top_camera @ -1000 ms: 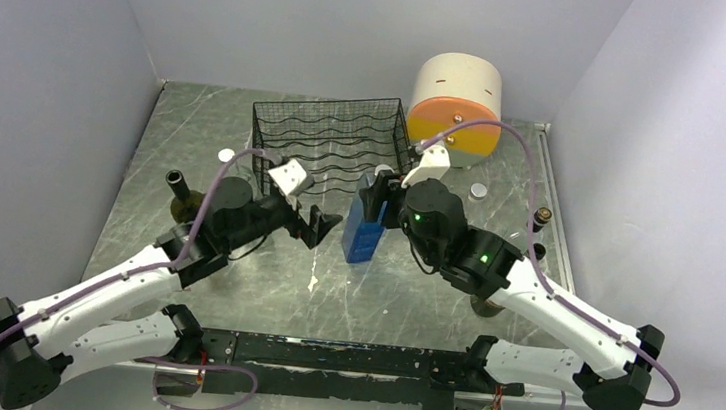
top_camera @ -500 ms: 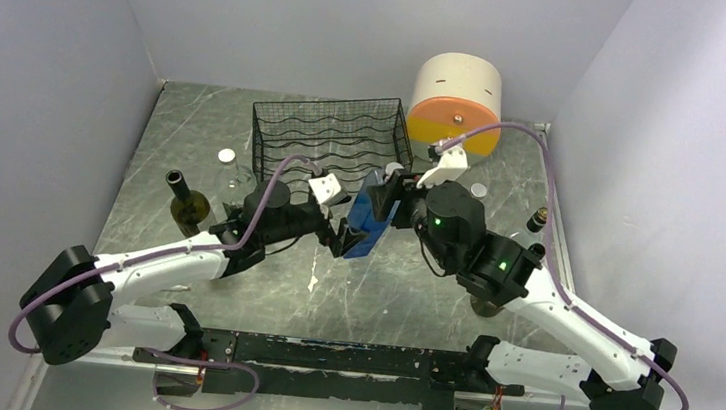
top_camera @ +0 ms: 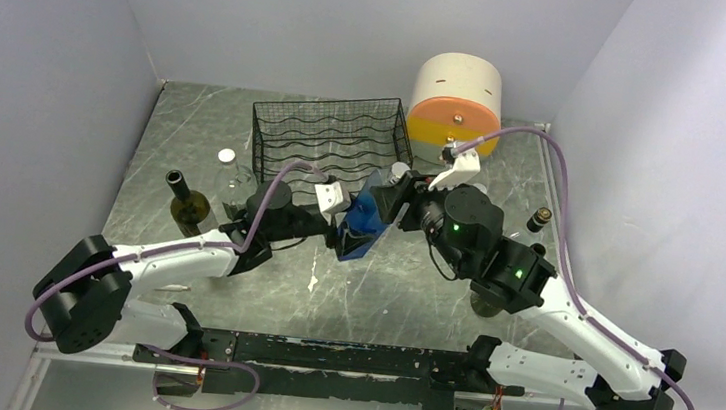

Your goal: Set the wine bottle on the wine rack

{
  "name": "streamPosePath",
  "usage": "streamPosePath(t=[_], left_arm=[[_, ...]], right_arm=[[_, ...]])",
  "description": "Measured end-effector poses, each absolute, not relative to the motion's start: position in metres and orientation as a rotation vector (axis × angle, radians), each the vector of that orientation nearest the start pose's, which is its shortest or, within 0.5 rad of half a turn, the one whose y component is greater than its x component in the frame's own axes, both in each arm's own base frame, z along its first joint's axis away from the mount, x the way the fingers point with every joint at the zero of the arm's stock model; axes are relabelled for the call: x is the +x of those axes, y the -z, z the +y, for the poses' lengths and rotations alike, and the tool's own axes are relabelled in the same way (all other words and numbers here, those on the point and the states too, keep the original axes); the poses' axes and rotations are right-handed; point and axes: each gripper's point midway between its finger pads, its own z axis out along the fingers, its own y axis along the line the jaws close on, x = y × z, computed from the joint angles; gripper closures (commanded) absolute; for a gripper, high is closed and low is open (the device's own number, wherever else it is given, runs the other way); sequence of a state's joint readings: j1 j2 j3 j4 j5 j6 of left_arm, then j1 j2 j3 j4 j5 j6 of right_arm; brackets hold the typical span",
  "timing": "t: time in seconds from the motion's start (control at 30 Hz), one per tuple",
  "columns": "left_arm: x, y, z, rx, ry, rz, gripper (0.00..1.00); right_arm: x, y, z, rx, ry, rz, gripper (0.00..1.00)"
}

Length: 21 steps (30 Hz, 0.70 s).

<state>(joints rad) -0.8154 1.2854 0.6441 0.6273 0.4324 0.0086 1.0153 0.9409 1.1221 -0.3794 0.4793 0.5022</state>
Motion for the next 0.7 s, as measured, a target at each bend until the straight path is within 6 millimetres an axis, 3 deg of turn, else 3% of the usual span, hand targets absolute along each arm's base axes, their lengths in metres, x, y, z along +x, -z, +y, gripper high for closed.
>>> streamPosePath(t=[0.03, 0.07, 0.13, 0.17, 0.23, 0.3, 0.5, 0.7], left_arm=[[0.227, -0.223, -0.350, 0.987, 0.968, 1.346, 0.44], [0.225, -0.223, -0.352, 1.002, 0.972, 1.332, 0.62], [0.224, -0.226, -0.354, 1.020, 0.965, 1.306, 0.90], [0.225, -0.227, -0.354, 1.029, 0.958, 1.296, 0.93], [0.226, -0.229, -0.355, 1.047, 0.941, 1.281, 0.93], [0.228, -0.232, -0.356, 1.078, 0.912, 1.267, 0.93], [0.238, -0.224, -0.352, 1.196, 0.773, 1.261, 0.93], [0.253, -0.234, -0.348, 1.333, 0.584, 1.185, 0.93]], right_arm=[[0.223, -0.348, 0.240, -0.104, -0.686, 1.793, 0.86], [0.222, -0.349, 0.240, -0.101, -0.692, 1.791, 0.82], [0.222, -0.350, 0.237, -0.083, -0.697, 1.790, 0.54], [0.221, -0.350, 0.236, -0.081, -0.698, 1.792, 0.40], [0.219, -0.351, 0.232, -0.075, -0.700, 1.797, 0.26], [0.215, -0.358, 0.230, -0.073, -0.720, 1.795, 0.19], [0.197, -0.417, 0.203, -0.038, -0.796, 1.701, 0.17], [0.182, -0.452, 0.174, -0.030, -0.804, 1.656, 0.17]])
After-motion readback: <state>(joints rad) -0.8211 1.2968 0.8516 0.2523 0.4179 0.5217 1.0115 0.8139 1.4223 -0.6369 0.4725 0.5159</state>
